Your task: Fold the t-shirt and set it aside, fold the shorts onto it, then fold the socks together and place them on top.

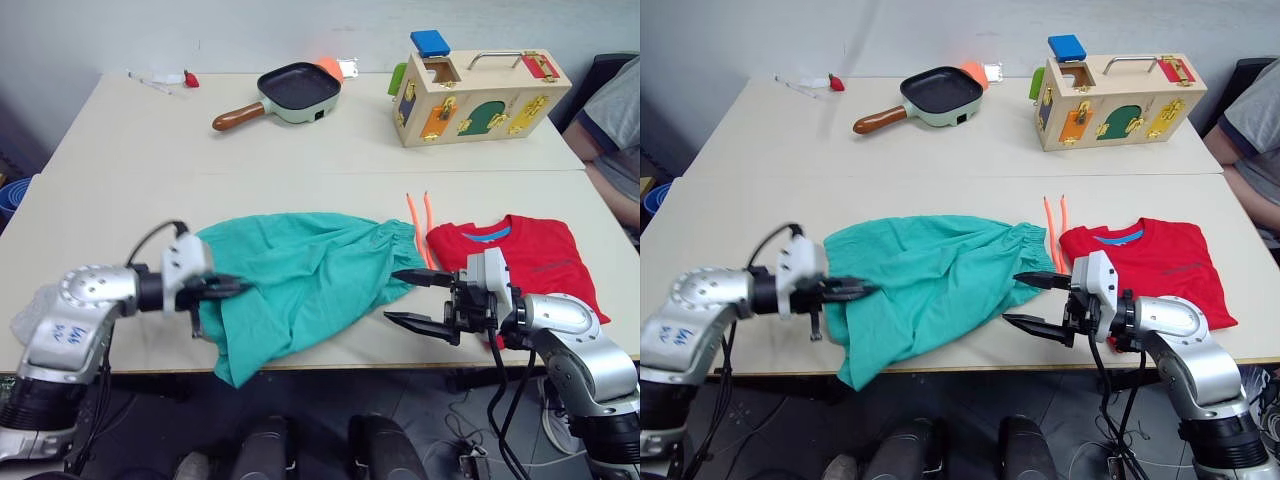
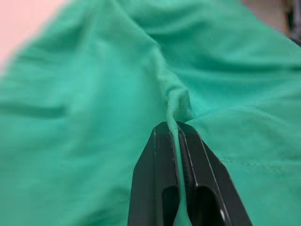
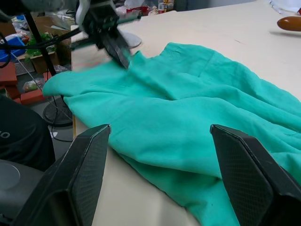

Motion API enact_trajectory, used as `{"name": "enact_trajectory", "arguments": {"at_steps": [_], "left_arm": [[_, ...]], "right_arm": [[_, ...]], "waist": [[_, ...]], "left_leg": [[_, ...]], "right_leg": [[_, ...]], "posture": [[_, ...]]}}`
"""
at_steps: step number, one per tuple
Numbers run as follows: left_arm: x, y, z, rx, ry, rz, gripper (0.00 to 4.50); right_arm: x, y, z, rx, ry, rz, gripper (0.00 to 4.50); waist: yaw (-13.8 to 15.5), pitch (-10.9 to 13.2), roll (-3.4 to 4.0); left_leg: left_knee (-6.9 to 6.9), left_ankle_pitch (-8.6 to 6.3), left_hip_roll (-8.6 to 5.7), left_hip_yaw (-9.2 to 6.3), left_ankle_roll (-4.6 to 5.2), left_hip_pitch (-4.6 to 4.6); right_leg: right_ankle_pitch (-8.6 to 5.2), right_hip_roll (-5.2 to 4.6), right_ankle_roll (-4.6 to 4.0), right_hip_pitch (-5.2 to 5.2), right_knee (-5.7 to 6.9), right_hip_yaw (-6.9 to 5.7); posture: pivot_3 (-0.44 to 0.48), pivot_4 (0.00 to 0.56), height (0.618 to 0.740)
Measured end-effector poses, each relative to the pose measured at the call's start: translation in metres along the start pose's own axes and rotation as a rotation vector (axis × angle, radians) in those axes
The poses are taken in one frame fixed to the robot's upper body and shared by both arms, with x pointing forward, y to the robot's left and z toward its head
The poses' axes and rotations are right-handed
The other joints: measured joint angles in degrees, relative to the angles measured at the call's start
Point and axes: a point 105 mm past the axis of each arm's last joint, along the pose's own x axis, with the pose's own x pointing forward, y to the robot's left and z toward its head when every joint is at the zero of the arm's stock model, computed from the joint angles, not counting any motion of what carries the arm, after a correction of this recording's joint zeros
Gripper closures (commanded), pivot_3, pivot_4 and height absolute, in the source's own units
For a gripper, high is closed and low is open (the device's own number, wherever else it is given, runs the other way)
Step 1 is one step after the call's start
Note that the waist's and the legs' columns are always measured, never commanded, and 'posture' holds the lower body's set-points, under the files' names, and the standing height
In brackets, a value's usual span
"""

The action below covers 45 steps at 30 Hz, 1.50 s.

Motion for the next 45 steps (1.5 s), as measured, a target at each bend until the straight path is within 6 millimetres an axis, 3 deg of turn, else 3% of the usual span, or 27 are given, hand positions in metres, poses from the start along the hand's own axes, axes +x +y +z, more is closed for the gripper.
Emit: {"name": "enact_trajectory", "arguments": {"at_steps": [3, 6, 9, 12, 15, 19, 25, 29, 30, 31, 32, 34, 38, 40, 45], "left_arm": [[-0.014, 0.034, 0.021, -0.003, -0.074, 0.116, 4.48], [-0.02, 0.051, 0.022, -0.032, -0.087, 0.166, 4.48], [-0.023, 0.065, 0.011, -0.087, -0.063, 0.207, 4.48], [-0.02, 0.08, -0.013, -0.133, -0.012, 0.273, 4.48], [-0.015, 0.082, -0.033, -0.169, 0.023, 0.297, 4.48], [-0.013, 0.08, -0.046, -0.213, 0.034, 0.321, 3.63], [-0.034, 0.084, -0.045, -0.234, -0.024, 0.451, 1.86], [-0.059, 0.09, -0.006, -0.213, -0.26, 0.551, 1.86], [-0.062, 0.085, 0.004, -0.175, -0.279, 0.539, 2.25], [-0.06, 0.079, 0.008, -0.147, -0.277, 0.514, 2.36], [-0.053, 0.064, 0.008, -0.124, -0.241, 0.447, 2.69], [-0.023, 0.033, 0.005, -0.151, -0.222, 0.292, 3.25], [0.027, 0.002, 0.01, -0.206, -0.233, 0.158, 4.5], [0.046, -0.008, 0.006, -0.196, -0.2, 0.15, 4.5], [0.072, -0.014, -0.035, -0.241, -0.057, 0.255, 4.5]], "right_arm": [[0.0, 0.0, -0.001, -0.002, 0.005, -0.003, 1.05], [0.0, 0.0, -0.002, -0.001, 0.003, -0.006, 1.05], [0.0, 0.0, -0.002, -0.012, 0.003, -0.009, 1.05], [0.003, -0.002, -0.003, -0.021, -0.008, -0.026, 1.05], [0.006, -0.005, -0.005, -0.018, -0.038, -0.058, 1.05], [0.014, -0.011, 0.001, 0.0, -0.104, -0.108, 1.05], [0.022, -0.021, 0.013, 0.052, -0.161, -0.123, 1.05], [0.034, -0.023, 0.019, 0.055, -0.162, -0.099, 1.05], [0.039, -0.022, 0.018, 0.048, -0.148, -0.091, 1.43], [0.043, -0.021, 0.016, 0.043, -0.136, -0.089, 1.56], [0.052, -0.022, 0.012, 0.024, -0.108, -0.096, 1.91], [0.071, -0.029, 0.005, -0.018, -0.089, -0.151, 2.54], [0.107, -0.022, 0.002, -0.103, -0.077, -0.144, 3.98], [0.115, -0.018, -0.008, -0.157, -0.027, -0.131, 4.46], [0.123, -0.025, -0.032, -0.197, 0.05, -0.179, 4.46]], "waist": [[0.1, 0.0, 0.0], [0.2, 0.0, 0.0], [0.2, 0.0, 0.0], [0.4, 0.0, -0.02], [0.5, 0.0, -0.1], [0.6, 0.0, -0.13], [0.5, 0.0, -0.14], [0.4, 0.0, -0.16], [0.4, 0.0, -0.16], [0.2, 0.0, -0.15], [0.0, -0.1, -0.14], [-0.3, 0.0, -0.13], [-0.3, 0.0, -0.15], [-0.4, -0.1, -0.17], [-0.6, -0.1, -0.17]], "left_leg": [[0.01, 0.02, -0.03, 0.03, 0.04, 0.0], [0.0, 0.0, -0.02, 0.06, 0.05, -0.01], [0.01, 0.0, -0.03, 0.08, 0.05, 0.0], [0.06, 0.02, -0.03, 0.09, 0.07, 0.0], [0.08, 0.02, -0.02, 0.1, 0.07, -0.01], [0.11, 0.01, -0.01, 0.08, 0.06, -0.05], [0.11, 0.01, 0.0, 0.02, 0.04, -0.04], [0.1, -0.01, 0.01, 0.01, 0.02, -0.06], [0.06, -0.02, 0.0, 0.01, 0.0, -0.03], [0.02, -0.03, -0.01, 0.03, -0.02, 0.0], [0.0, -0.03, -0.02, 0.04, -0.02, 0.02], [0.0, -0.01, -0.03, 0.04, -0.03, 0.01], [0.1, 0.05, -0.05, 0.01, -0.07, -0.06], [0.06, 0.06, -0.07, 0.04, -0.06, 0.03], [0.04, 0.09, -0.02, 0.08, -0.08, 0.01]], "right_leg": [[0.01, 0.01, 0.02, 0.0, 0.02, -0.03], [0.02, 0.04, 0.03, -0.01, 0.02, -0.05], [0.01, 0.06, 0.03, -0.01, 0.06, -0.07], [0.01, 0.07, 0.03, -0.02, 0.11, -0.09], [0.02, 0.07, 0.04, -0.03, 0.18, -0.08], [0.02, 0.06, 0.03, -0.09, 0.45, -0.07], [0.02, 0.02, 0.03, -0.09, 0.45, -0.06], [0.02, -0.01, 0.03, -0.1, 0.44, -0.06], [0.02, -0.02, 0.03, -0.08, 0.44, -0.06], [0.02, -0.02, 0.03, -0.07, 0.42, -0.05], [0.02, -0.02, 0.03, -0.06, 0.42, -0.05], [0.01, -0.01, 0.03, -0.06, 0.45, -0.04], [0.01, 0.01, 0.03, -0.12, 0.47, -0.05], [0.02, 0.02, 0.03, -0.05, 0.51, -0.04], [0.01, 0.09, 0.03, -0.14, 0.54, -0.02]], "posture": [[0.0, 0.15, 0.74], [0.0, 0.15, 0.74], [0.0, 0.15, 0.74], [0.0, 0.15, 0.74], [0.0, 0.15, 0.74], [0.0, 0.15, 0.74], [0.0, 0.15, 0.74], [0.0, 0.15, 0.74], [0.0, 0.15, 0.74], [0.0, 0.15, 0.74], [0.0, 0.15, 0.74], [0.0, 0.15, 0.74], [0.0, 0.15, 0.74], [0.0, 0.15, 0.74], [0.0, 0.15, 0.74]]}}
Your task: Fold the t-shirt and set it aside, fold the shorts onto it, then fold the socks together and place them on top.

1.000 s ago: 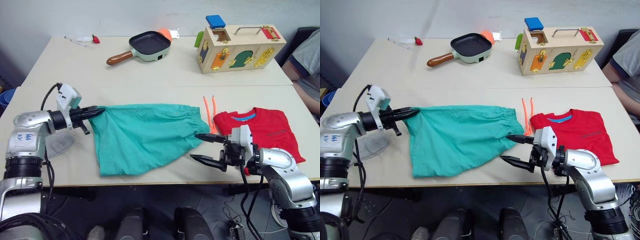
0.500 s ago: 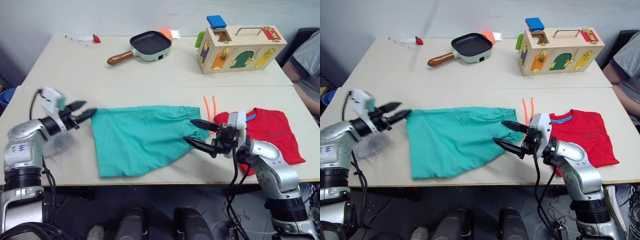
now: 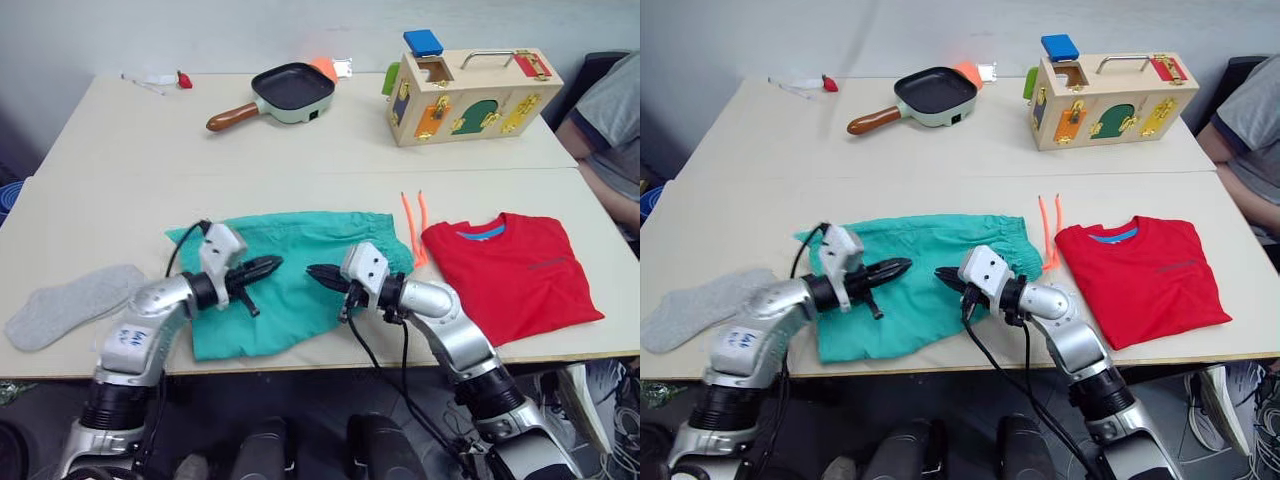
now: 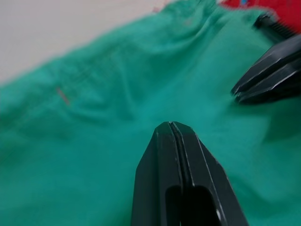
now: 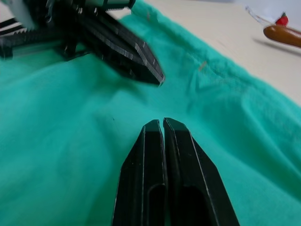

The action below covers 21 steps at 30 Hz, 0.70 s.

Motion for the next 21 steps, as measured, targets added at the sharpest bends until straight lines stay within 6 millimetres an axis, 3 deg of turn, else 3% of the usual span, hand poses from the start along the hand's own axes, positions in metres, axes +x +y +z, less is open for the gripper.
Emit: {"name": "enact_trajectory", "arguments": {"at_steps": [3, 13, 17, 21], "left_arm": [[0.002, 0.018, -0.016, -0.009, 0.029, 0.138, 4.5], [-0.015, 0.046, -0.023, -0.014, 0.007, 0.248, 4.5], [-0.024, 0.053, -0.023, -0.004, -0.018, 0.237, 4.5], [-0.026, 0.05, 0.0, -0.001, -0.135, 0.157, 4.5]], "right_arm": [[-0.001, -0.023, -0.014, -0.065, 0.042, -0.093, 4.46], [-0.045, -0.082, -0.044, -0.053, 0.087, -0.315, 4.46], [-0.061, -0.101, -0.039, 0.053, 0.011, -0.405, 4.46], [-0.046, -0.085, -0.008, 0.142, -0.136, -0.246, 4.46]], "waist": [[0.1, 0.0, 0.0], [0.1, 0.0, -0.01], [0.0, 0.0, -0.01], [-0.1, 0.0, 0.03]], "left_leg": [[0.04, 0.01, -0.01, 0.0, 0.0, 0.03], [0.01, 0.01, 0.0, 0.0, -0.01, 0.2], [0.0, 0.02, 0.02, 0.01, -0.03, 0.21], [-0.06, 0.01, 0.07, 0.0, -0.04, 0.18]], "right_leg": [[0.0, -0.02, 0.0, 0.0, -0.06, 0.0], [0.0, -0.06, 0.0, 0.14, -0.08, 0.0], [0.0, -0.06, -0.01, 0.13, -0.07, 0.02], [-0.01, -0.05, -0.02, 0.08, -0.05, 0.0]], "posture": [[0.0, 0.15, 0.74], [0.0, 0.15, 0.74], [0.0, 0.15, 0.74], [0.0, 0.15, 0.74]]}}
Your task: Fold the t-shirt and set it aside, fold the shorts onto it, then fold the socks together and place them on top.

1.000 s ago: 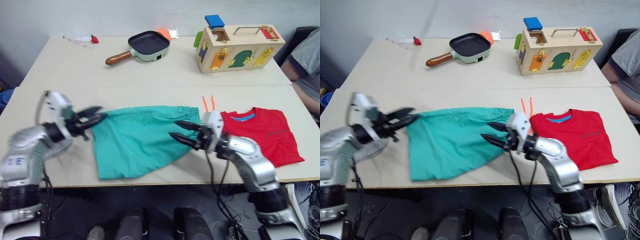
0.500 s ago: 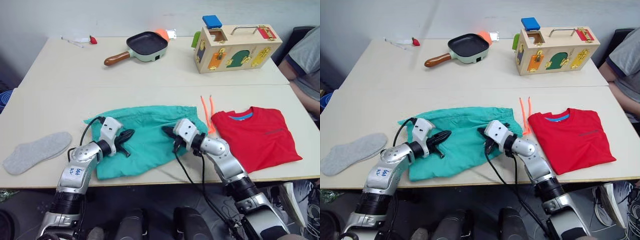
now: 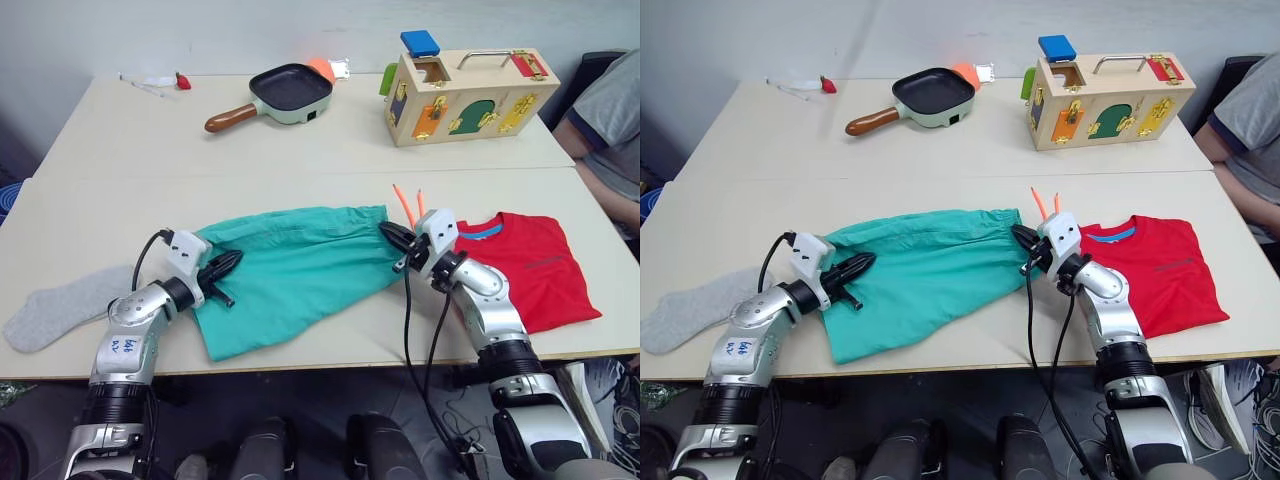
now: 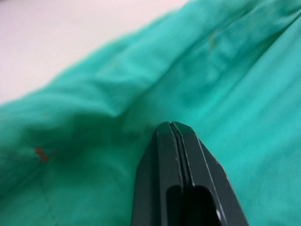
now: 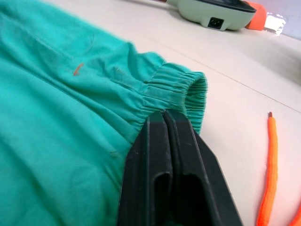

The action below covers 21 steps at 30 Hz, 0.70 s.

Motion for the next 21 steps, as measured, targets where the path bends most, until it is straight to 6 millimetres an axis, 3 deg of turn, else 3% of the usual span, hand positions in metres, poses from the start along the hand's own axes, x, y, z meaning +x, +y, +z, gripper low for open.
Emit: {"name": "enact_trajectory", "arguments": {"at_steps": [3, 6, 9, 12, 15, 19, 21], "left_arm": [[0.009, -0.002, 0.023, 0.018, -0.066, -0.054, 4.5], [0.021, -0.005, 0.039, 0.051, -0.092, -0.08, 4.5], [0.031, -0.009, 0.034, 0.074, -0.053, -0.076, 4.5], [0.038, 0.002, 0.01, 0.037, 0.032, 0.007, 4.5], [0.038, 0.014, -0.005, 0.007, 0.074, 0.098, 4.5], [0.027, 0.031, -0.013, 0.004, 0.094, 0.19, 4.5], [0.019, 0.031, -0.013, 0.003, 0.065, 0.189, 4.5]], "right_arm": [[0.021, 0.026, 0.016, -0.003, -0.008, 0.143, 4.46], [0.043, 0.044, 0.016, -0.036, 0.045, 0.212, 4.46], [0.058, 0.053, 0.006, -0.052, 0.093, 0.216, 4.46], [0.065, 0.043, -0.009, -0.06, 0.151, 0.114, 4.46], [0.06, 0.022, -0.018, -0.083, 0.186, -0.015, 4.46], [0.035, -0.001, -0.021, -0.076, 0.172, -0.118, 4.46], [0.02, -0.004, -0.013, -0.011, 0.099, -0.151, 4.46]], "waist": [[0.1, 0.0, 0.0], [0.1, 0.0, 0.0], [0.1, 0.0, 0.0], [0.1, 0.0, -0.01], [0.2, 0.0, -0.01], [0.2, 0.0, -0.01], [0.2, 0.0, -0.01]], "left_leg": [[0.03, 0.0, -0.01, -0.02, 0.0, -0.01], [0.03, -0.01, -0.04, -0.01, 0.0, -0.01], [-0.03, -0.02, -0.05, -0.01, -0.01, -0.03], [0.04, 0.0, -0.06, -0.01, 0.02, -0.15], [0.09, 0.02, -0.06, -0.04, 0.04, -0.32], [0.06, 0.02, -0.05, -0.06, 0.04, -0.33], [0.03, 0.02, -0.04, -0.05, 0.04, -0.34]], "right_leg": [[0.0, -0.01, 0.0, 0.01, 0.02, -0.03], [0.0, -0.01, 0.0, 0.01, 0.02, -0.03], [0.0, 0.0, 0.0, 0.01, 0.1, -0.05], [0.0, 0.01, 0.0, -0.04, 0.09, -0.1], [0.0, 0.0, 0.0, -0.17, 0.08, -0.13], [0.0, 0.0, 0.01, -0.18, 0.05, -0.16], [0.0, 0.01, 0.01, -0.18, 0.0, -0.16]], "posture": [[0.0, 0.15, 0.74], [0.0, 0.15, 0.74], [0.0, 0.15, 0.74], [0.0, 0.15, 0.74], [0.0, 0.15, 0.74], [0.0, 0.15, 0.74], [0.0, 0.15, 0.74]]}}
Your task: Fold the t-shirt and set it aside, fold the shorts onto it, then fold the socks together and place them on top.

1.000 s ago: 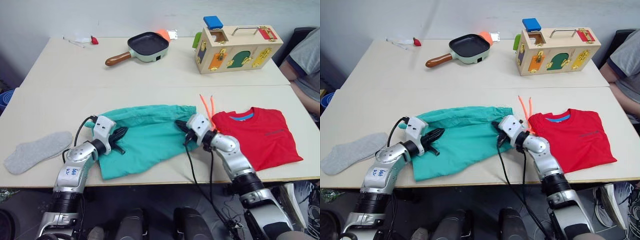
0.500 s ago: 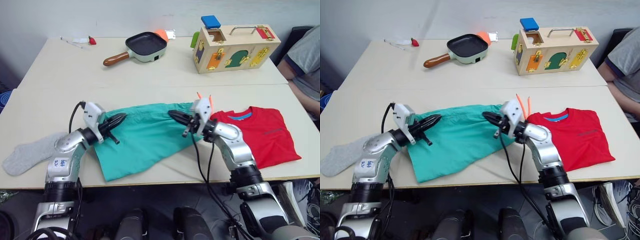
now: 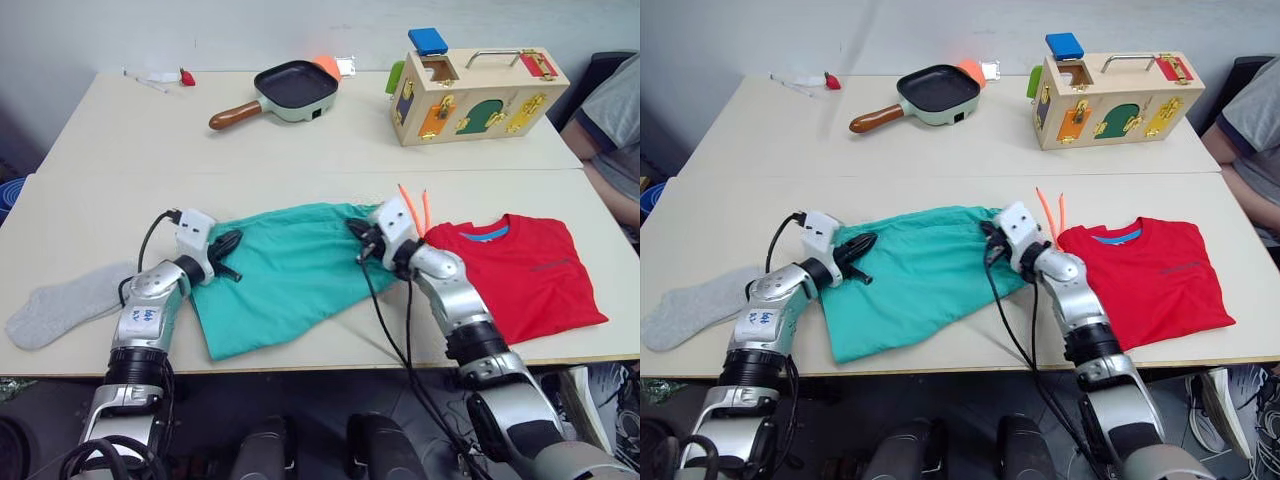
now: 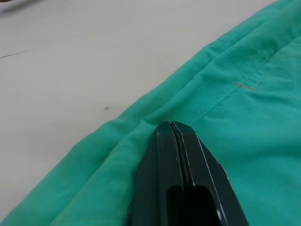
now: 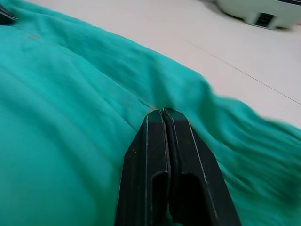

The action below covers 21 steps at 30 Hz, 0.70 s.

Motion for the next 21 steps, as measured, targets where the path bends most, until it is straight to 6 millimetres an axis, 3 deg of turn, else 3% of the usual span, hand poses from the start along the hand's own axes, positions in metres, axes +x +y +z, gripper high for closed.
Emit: {"name": "enact_trajectory", "arguments": {"at_steps": [1, 4, 6, 10, 14, 17, 21], "left_arm": [[-0.003, -0.004, 0.002, -0.007, -0.029, -0.028, 4.5], [-0.007, -0.023, 0.031, 0.009, -0.183, -0.162, 4.5], [-0.015, -0.031, 0.057, 0.056, -0.27, -0.242, 4.5], [-0.034, -0.041, 0.08, 0.143, -0.28, -0.405, 4.5], [-0.041, -0.059, 0.064, 0.153, -0.192, -0.566, 4.5], [-0.039, -0.069, 0.051, 0.151, -0.154, -0.631, 4.5], [-0.023, -0.08, 0.032, 0.108, -0.146, -0.644, 4.5]], "right_arm": [[-0.008, -0.002, 0.007, 0.046, -0.043, -0.006, 4.46], [-0.034, 0.0, 0.033, 0.188, -0.112, 0.026, 3.58], [-0.052, 0.0, 0.04, 0.279, -0.101, 0.009, 2.91], [-0.094, -0.001, 0.018, 0.54, 0.085, -0.09, 1.53], [-0.13, 0.02, -0.006, 0.746, 0.28, -0.122, 0.05], [-0.136, 0.031, -0.014, 0.806, 0.337, -0.131, 0.05], [-0.117, 0.03, -0.016, 0.815, 0.324, -0.138, 0.05]], "waist": [[-0.1, 0.0, 0.0], [0.1, 0.0, 0.01], [0.2, 0.0, 0.0], [0.2, 0.0, 0.02], [0.1, 0.0, 0.06], [0.0, 0.0, 0.08], [-0.1, -0.1, -0.04]], "left_leg": [[0.01, 0.0, 0.01, 0.01, 0.0, -0.05], [0.08, 0.01, 0.06, -0.07, 0.01, -0.39], [0.07, 0.0, 0.05, -0.09, 0.0, -0.38], [0.03, 0.0, 0.03, -0.11, 0.01, -0.36], [-0.03, 0.01, 0.03, -0.07, 0.03, -0.34], [-0.02, 0.02, 0.04, 0.0, 0.05, -0.31], [0.0, 0.06, 0.04, 0.11, 0.19, -0.27]], "right_leg": [[0.0, 0.0, 0.0, -0.03, -0.02, 0.0], [0.0, 0.0, 0.0, -0.29, 0.0, -0.01], [0.0, -0.01, 0.0, -0.3, 0.0, -0.01], [0.0, -0.05, -0.03, -0.28, -0.05, 0.01], [-0.01, -0.05, -0.07, -0.34, -0.19, 0.08], [0.0, -0.05, -0.1, -0.35, -0.19, 0.12], [0.05, -0.04, -0.15, -0.36, -0.17, 0.12]], "posture": [[0.0, 0.15, 0.74], [0.0, 0.15, 0.74], [0.0, 0.15, 0.74], [0.0, 0.15, 0.74], [0.0, 0.15, 0.74], [0.0, 0.15, 0.74], [0.0, 0.15, 0.74]]}}
